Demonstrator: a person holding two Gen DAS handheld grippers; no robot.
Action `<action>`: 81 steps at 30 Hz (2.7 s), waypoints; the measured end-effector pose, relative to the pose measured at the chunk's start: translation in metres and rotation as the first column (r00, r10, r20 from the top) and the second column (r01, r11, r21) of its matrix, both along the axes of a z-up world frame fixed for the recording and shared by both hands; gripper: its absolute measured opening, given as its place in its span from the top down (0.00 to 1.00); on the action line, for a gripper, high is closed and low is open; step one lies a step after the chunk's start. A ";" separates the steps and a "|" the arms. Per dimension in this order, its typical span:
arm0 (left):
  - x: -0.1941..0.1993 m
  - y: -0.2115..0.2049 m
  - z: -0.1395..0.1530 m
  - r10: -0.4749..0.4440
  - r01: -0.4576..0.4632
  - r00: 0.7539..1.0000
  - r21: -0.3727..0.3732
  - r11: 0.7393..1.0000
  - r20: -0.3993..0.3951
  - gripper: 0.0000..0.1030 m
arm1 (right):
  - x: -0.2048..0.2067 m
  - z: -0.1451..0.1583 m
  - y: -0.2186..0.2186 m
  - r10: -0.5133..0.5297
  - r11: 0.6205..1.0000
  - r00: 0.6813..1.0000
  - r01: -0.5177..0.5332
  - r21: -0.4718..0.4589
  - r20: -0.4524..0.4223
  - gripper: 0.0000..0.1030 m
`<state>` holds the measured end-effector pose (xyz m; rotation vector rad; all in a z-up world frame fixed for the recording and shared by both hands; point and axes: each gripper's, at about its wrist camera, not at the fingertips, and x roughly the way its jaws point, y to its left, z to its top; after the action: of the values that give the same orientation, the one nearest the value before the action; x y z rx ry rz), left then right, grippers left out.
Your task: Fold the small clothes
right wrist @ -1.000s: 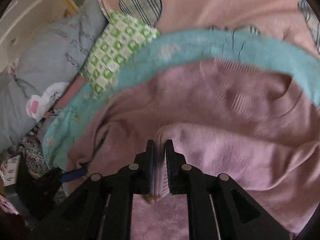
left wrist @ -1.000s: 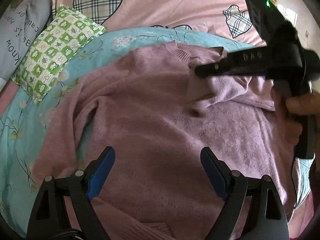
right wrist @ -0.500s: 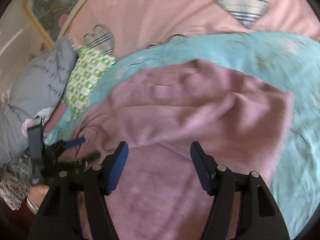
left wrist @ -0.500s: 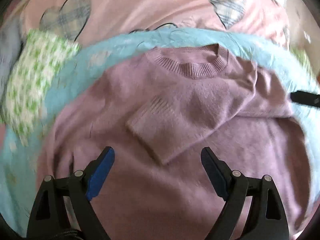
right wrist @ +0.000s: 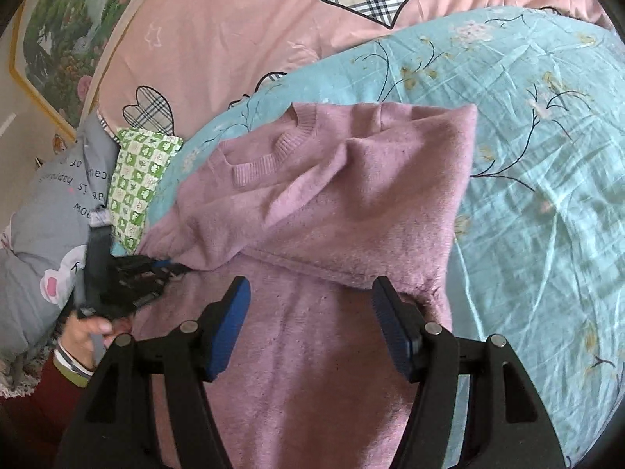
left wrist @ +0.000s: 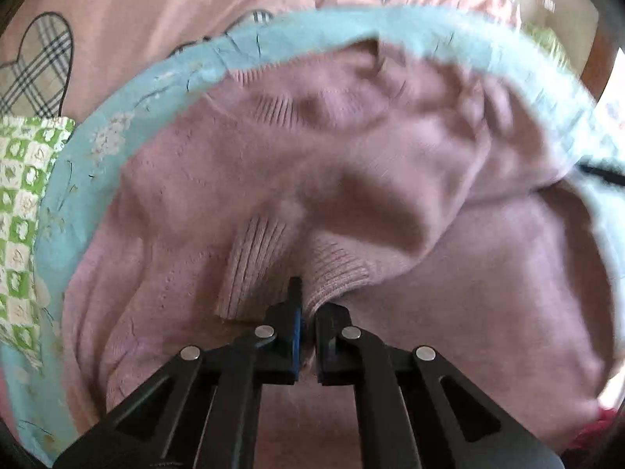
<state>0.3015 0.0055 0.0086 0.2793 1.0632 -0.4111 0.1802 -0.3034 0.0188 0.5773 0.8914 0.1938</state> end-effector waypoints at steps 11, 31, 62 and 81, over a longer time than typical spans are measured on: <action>0.041 0.084 0.051 0.089 -0.198 0.957 -0.397 0.896 -0.277 0.97 | -0.012 0.006 -0.015 -0.060 0.997 0.998 0.061 -0.042 0.031 0.36; 0.092 0.109 -0.028 0.297 -0.406 0.897 -0.348 0.845 -0.327 0.44 | 0.035 -0.016 -0.043 -0.199 0.974 0.980 0.199 -0.112 0.006 0.36; 0.034 0.078 -0.050 0.318 -0.419 0.899 -0.380 0.825 -0.301 0.97 | 0.075 -0.011 -0.072 -0.130 0.919 0.987 0.085 -0.384 -0.093 0.93; -0.142 0.150 0.013 0.430 -0.479 0.877 -0.472 0.739 -0.217 0.82 | -0.010 0.019 0.016 -0.013 0.990 0.999 0.017 -0.138 0.031 0.50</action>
<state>0.1596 0.1558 0.0214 -0.4876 1.0313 -0.2479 0.1701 -0.2879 0.0380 0.4510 0.8637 0.1254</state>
